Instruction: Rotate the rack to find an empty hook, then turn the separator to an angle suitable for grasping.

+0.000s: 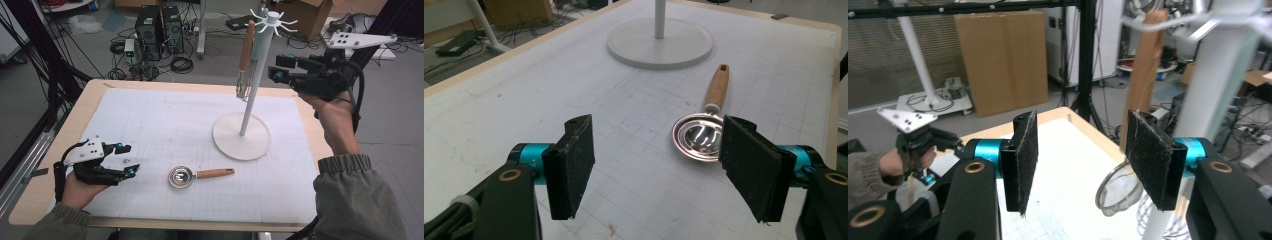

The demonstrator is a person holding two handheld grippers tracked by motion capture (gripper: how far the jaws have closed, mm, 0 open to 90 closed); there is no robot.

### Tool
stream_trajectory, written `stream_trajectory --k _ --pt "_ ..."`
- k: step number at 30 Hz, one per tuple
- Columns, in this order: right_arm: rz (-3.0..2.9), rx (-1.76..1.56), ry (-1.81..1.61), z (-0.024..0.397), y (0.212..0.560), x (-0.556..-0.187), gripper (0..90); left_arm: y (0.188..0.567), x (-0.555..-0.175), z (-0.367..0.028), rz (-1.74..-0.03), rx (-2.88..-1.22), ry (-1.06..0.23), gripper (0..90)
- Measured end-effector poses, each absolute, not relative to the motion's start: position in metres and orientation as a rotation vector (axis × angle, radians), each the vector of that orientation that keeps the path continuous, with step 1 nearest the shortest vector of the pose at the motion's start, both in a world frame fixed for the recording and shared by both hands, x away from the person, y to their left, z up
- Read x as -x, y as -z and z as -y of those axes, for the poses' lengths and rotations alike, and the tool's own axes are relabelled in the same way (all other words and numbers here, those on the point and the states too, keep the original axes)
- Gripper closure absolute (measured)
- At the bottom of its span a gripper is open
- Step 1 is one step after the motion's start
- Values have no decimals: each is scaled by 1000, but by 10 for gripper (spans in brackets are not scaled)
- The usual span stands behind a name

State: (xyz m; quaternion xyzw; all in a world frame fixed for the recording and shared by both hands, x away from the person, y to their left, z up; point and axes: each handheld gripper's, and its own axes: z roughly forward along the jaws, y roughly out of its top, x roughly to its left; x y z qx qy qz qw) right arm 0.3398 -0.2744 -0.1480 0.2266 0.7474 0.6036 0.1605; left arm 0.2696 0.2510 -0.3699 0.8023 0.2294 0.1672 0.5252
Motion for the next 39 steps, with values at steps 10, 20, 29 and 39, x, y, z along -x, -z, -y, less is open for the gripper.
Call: stream_trajectory --k 10,20,29,39 --pt "-2216 -584 -1729 250 183 -336 414 370 -271 -252 -556 -1922 -400 305" --pt "-2313 -585 -1720 236 233 -329 394 371 -271 -249 -545 -1931 -395 306" --pt "-2377 -622 -1646 231 270 -326 373 374 -273 -246 -542 -1941 -380 306" --pt "-2400 -663 -1612 230 306 -320 390 375 -272 -244 -540 -1957 -396 305"
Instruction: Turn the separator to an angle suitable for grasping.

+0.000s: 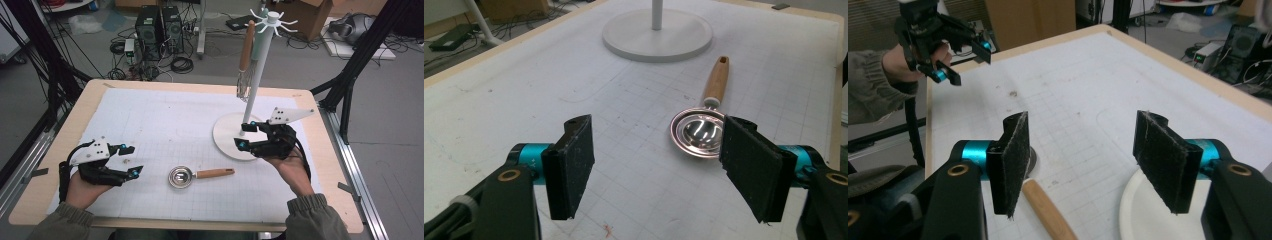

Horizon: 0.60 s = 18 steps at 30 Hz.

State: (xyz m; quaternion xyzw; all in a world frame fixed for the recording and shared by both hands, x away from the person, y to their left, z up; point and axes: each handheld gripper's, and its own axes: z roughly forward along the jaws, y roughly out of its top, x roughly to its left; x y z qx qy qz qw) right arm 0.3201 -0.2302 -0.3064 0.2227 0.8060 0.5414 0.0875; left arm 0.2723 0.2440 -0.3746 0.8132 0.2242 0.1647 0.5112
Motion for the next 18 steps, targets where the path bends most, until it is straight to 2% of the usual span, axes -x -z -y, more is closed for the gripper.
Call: stream_trajectory --k 8,18 --pt "-2444 -701 -1580 229 334 -317 392 375 -272 -242 -540 -1951 -387 304" --pt "-2469 -742 -1492 224 350 -314 284 375 -271 -241 -537 -1952 -387 305"
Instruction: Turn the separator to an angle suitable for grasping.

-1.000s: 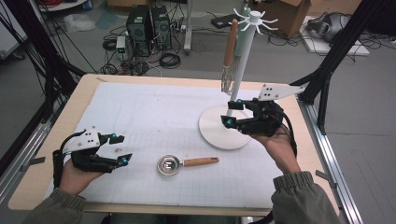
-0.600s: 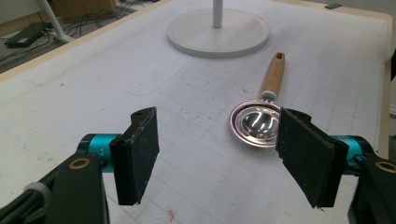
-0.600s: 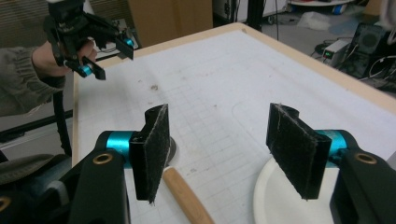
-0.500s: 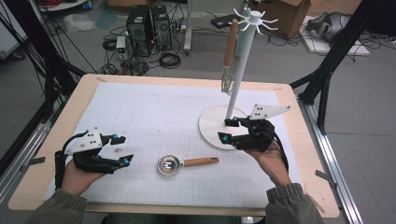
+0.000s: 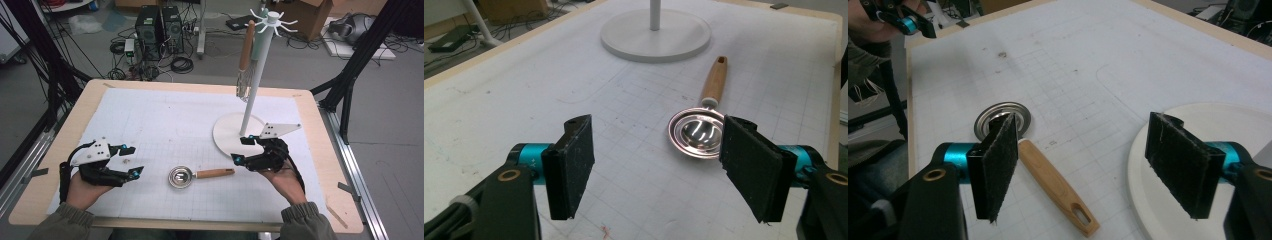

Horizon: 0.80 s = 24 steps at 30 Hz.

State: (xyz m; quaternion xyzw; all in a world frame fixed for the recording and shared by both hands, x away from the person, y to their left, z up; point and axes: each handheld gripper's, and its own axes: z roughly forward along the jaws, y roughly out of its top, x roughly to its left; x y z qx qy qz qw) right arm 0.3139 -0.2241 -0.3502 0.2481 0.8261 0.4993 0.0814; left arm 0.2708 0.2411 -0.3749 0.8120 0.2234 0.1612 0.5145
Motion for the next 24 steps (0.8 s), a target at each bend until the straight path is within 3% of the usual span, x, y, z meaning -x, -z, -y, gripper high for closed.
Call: stream_trajectory --k 5,9,11,16,24 --pt "-2465 -730 -1484 221 355 -311 276 375 -271 -241 -536 -1951 -389 305" --pt "-2475 -733 -1479 223 362 -310 341 375 -271 -241 -537 -1950 -387 305" --pt "-2479 -736 -1468 225 365 -309 395 375 -271 -241 -538 -1956 -391 305" --pt "-2519 -728 -1439 226 374 -308 631 375 -271 -240 -535 -1953 -386 305" --pt "-2572 -778 -1370 222 393 -311 872 376 -272 -239 -537 -1949 -387 306"
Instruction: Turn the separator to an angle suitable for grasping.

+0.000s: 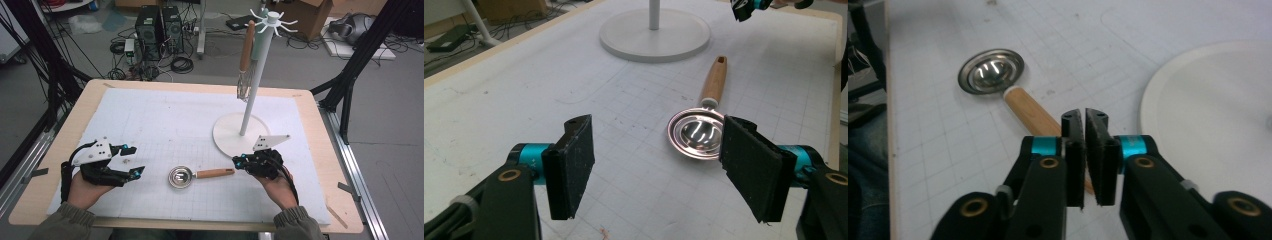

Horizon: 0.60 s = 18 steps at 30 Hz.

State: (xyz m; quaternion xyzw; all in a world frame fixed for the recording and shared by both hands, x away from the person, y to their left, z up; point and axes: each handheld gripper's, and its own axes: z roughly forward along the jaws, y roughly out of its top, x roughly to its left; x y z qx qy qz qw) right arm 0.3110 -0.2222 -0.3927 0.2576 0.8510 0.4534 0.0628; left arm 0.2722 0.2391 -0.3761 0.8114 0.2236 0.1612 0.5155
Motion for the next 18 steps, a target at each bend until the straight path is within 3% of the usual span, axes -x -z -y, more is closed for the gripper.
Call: stream_trajectory --k 18 --pt "-2629 -957 -1194 217 436 -324 893 377 -272 -238 -533 -1958 -384 309"
